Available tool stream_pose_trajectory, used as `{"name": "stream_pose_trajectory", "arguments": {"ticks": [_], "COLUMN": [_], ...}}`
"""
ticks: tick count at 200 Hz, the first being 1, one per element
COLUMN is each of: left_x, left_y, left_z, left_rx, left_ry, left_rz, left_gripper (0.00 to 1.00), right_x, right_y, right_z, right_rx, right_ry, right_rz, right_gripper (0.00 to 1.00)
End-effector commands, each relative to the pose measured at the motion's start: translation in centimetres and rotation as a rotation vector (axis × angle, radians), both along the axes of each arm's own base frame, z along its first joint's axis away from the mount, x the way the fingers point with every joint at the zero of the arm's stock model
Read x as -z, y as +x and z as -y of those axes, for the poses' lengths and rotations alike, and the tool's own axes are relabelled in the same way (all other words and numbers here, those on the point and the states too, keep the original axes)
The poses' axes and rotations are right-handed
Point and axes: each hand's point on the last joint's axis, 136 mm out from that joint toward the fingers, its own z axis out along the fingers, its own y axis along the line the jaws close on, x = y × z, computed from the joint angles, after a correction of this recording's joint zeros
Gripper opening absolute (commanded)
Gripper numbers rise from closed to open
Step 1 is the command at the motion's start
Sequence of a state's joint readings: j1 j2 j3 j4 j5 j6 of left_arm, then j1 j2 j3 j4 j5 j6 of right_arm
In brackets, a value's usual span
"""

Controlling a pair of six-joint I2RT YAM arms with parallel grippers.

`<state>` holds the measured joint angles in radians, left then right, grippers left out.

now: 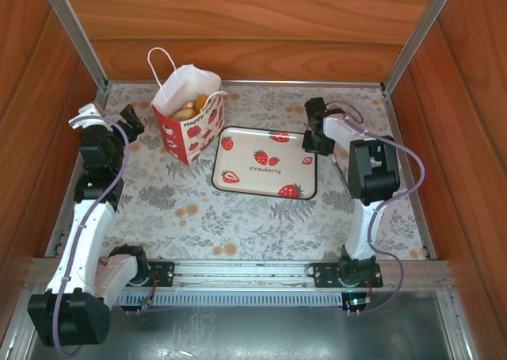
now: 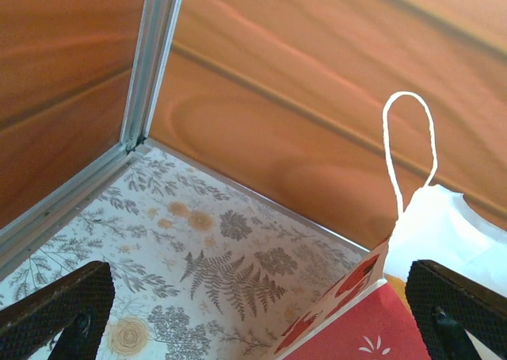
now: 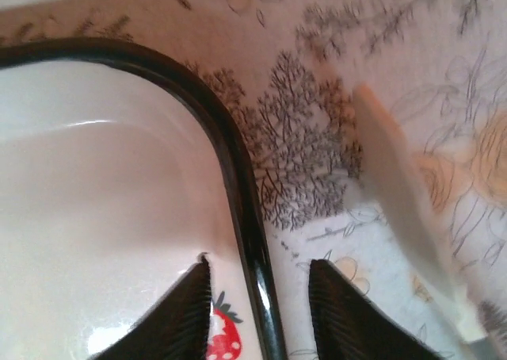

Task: Take the fake bread out of the paper bag

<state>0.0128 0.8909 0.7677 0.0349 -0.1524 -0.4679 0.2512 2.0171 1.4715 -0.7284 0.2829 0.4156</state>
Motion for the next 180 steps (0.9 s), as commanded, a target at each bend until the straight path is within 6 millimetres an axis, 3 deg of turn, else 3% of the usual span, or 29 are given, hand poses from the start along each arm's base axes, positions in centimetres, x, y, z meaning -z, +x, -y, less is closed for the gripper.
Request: {"name": "stream_pose_trajectory", "arguments": {"ticks": [1,31,73,109,140,180], "left_x": [-0.3,0.2,-0.2,0.0,0.3,0.3], "left_y": [0.1,0.0,-0.4,0.0,0.1,-0.1], "left_z": [0.5,0.6,0.6,0.6,0.7,0.5], "left_rx": [0.027,0.036,0.041,0.042,0.044,0.032], "left_ry": [0.005,0.012,0.031,0.035,0.030,0.034], "left_rz": [-0.036,-0.075,-0.051,-0.054,-0.063,-0.058], "left_gripper": [1.00,1.00,1.00,1.00,1.00,1.00], "right_x": [-2.0,-4.8,-6.3,-5.7,-4.6,-2.3], "right_y": [-0.7,-3.3,-10.7,-16.4,-17.8,-17.0], "right_z": [0.3,1.7,6.5,10.5,11.0,10.8], "right_rx": [-0.025,0.000,0.117,0.295,0.326,0.287], "right_ry": [0.000,-0.007,-0.037,-0.045,-0.019,0.001], "right_rz": [-0.010,0.011,-0.004,-0.036,-0.078,-0.138], "right_gripper": [0.53,0.71,0.95,0.99,1.00,1.00]}}
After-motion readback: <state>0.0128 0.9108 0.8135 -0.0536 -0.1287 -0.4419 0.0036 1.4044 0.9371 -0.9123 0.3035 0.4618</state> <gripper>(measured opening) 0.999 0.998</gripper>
